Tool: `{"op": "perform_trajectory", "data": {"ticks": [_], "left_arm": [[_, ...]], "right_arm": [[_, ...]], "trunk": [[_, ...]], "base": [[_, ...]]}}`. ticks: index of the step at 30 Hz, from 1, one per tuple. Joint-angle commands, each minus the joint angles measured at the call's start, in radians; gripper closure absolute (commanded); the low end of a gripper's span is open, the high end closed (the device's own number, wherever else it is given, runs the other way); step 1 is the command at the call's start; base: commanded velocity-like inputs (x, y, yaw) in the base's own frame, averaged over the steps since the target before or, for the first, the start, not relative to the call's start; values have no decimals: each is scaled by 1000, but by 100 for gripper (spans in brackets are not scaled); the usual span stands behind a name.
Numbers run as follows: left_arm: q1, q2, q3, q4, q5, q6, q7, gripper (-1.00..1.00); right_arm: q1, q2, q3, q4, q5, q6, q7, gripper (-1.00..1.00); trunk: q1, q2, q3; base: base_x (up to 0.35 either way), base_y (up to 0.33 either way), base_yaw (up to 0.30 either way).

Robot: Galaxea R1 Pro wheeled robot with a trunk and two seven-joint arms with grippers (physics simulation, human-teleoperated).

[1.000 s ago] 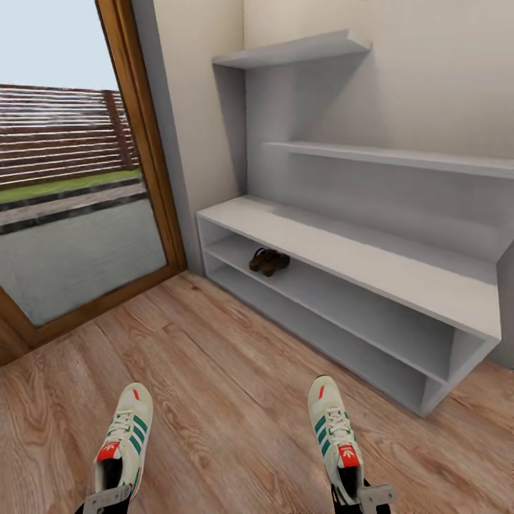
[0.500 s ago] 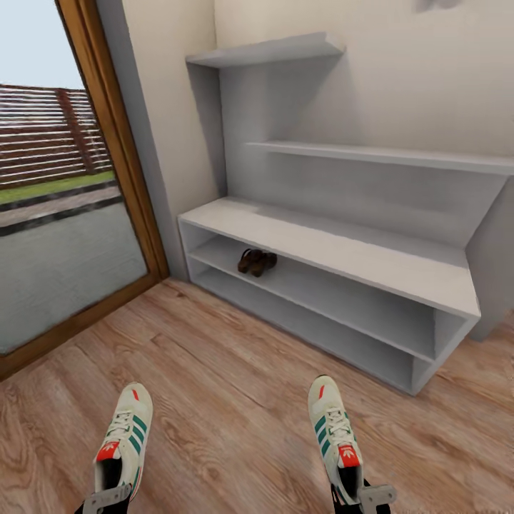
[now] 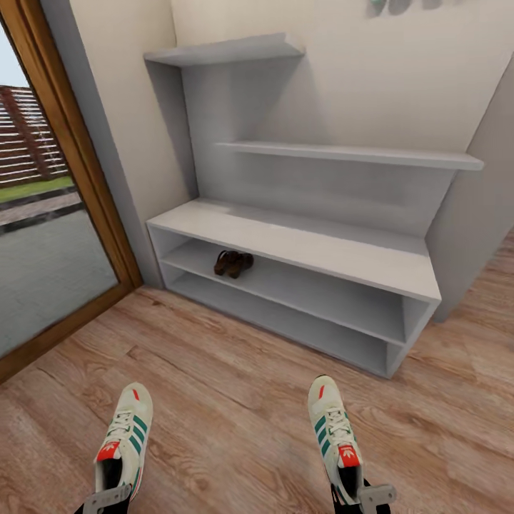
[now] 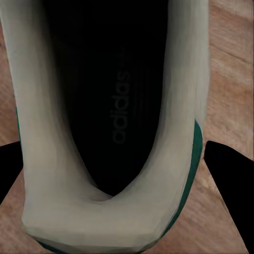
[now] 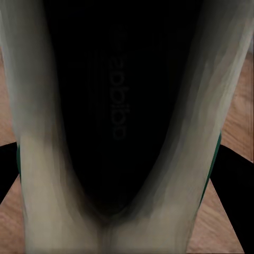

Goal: Pick up the two gym shoes and the two sandals from the corridor floor and place them onto the hallstand (shoe rack) in the corridor, making sure they are on the rack and not on the floor. Arrange them so the two gym shoes are next to each other and the two sandals are next to each other.

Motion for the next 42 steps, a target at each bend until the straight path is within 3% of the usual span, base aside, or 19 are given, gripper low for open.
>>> {"op": "perform_trajectory", "data": {"ticks": [1, 13, 24, 33, 42], "left_arm": [[-1, -1, 8, 0, -10, -4, -7, 100], [-1, -1, 8, 0, -8, -4, -6, 100], [-1, -1, 8, 0, -7, -4, -6, 100], [-1, -1, 8, 0, -7, -4, -7, 100], [-1, -1, 8, 0, -7, -5, -7, 100]], "right_arm": [[-1, -1, 9, 0, -8, -3, -5, 100], [-1, -1, 9, 0, -8, -3, -5, 100], [-1, -1, 9, 0, -8, -3, -5, 100], [-1, -1, 9, 0, -8, -4, -5, 100], [-1, -1, 7, 0, -8, -4, -6, 100]], "trunk": [[0, 0, -1], [0, 0, -1], [0, 0, -1], [0, 0, -1], [0, 0, -1]], "base": [[0, 1, -263], [11, 5, -263], [66, 201, -263], [2, 26, -260], [0, 1, -63]]}}
